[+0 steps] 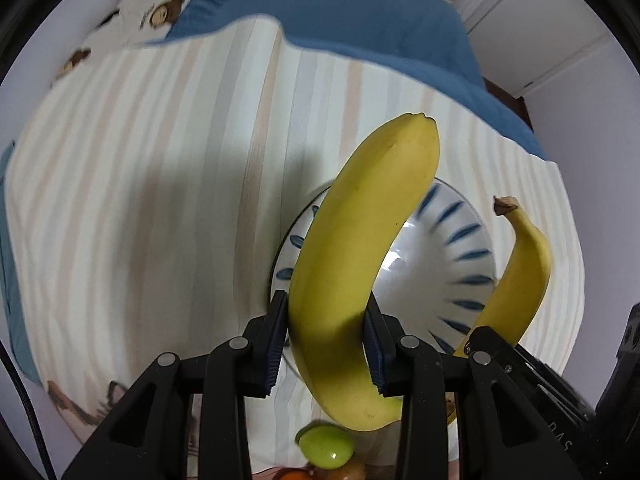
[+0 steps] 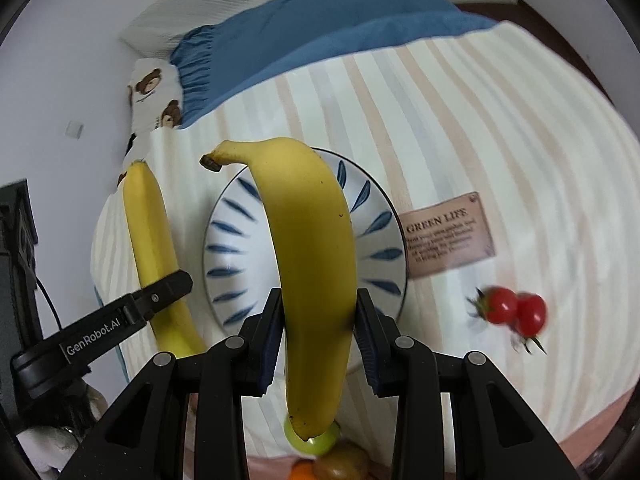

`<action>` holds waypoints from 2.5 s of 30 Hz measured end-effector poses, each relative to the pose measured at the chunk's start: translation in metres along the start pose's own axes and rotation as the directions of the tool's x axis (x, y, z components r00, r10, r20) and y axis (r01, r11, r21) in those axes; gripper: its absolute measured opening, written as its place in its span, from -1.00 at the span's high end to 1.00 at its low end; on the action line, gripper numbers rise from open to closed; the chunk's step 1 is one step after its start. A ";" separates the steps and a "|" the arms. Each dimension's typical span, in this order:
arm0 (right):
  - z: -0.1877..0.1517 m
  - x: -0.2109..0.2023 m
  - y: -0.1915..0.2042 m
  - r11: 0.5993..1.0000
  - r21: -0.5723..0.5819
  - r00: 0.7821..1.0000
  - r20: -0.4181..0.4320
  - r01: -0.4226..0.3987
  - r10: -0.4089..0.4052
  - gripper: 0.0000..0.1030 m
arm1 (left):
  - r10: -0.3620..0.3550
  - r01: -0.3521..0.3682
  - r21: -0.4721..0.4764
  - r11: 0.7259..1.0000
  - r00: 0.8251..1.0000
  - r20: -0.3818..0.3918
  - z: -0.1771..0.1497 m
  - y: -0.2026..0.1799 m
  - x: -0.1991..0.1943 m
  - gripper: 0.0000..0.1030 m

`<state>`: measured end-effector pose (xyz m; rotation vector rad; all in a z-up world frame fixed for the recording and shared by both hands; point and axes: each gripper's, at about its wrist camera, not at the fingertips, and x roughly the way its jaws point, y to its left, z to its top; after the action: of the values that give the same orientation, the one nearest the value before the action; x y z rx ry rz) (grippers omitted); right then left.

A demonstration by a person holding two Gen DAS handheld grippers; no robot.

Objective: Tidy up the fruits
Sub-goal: 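Carry both bananas to the white plate and lower them onto it, then open both tools and withdraw them back toward the fruit cluster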

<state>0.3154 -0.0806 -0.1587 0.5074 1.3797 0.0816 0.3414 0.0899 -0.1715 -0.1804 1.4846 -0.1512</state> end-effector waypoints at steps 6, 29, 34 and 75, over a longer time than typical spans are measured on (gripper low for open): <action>0.018 0.042 -0.011 0.998 0.064 0.999 -0.018 0.029 -0.028 0.28 | -0.006 0.001 -0.073 0.997 0.998 -0.067 -0.005 0.040 0.018 0.37; -0.008 0.066 -0.033 0.977 0.214 0.998 0.055 0.012 -0.024 0.24 | 0.010 -0.023 -0.191 0.981 0.998 -0.065 -0.066 0.132 0.011 0.31; -0.012 0.056 -0.029 0.980 0.200 0.997 0.064 0.020 -0.034 -0.11 | 0.036 -0.046 -0.190 0.981 0.998 -0.058 -0.062 0.147 0.015 0.29; -0.140 -0.152 0.036 0.923 -0.287 0.920 0.364 0.258 -0.144 -0.86 | 0.147 -0.192 0.066 0.979 0.895 0.422 -0.337 0.072 -0.211 -0.87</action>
<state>0.1594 -0.0598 -0.0201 0.0849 1.0450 0.0513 -0.0126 0.1959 -0.0071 0.0065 1.0559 -0.0447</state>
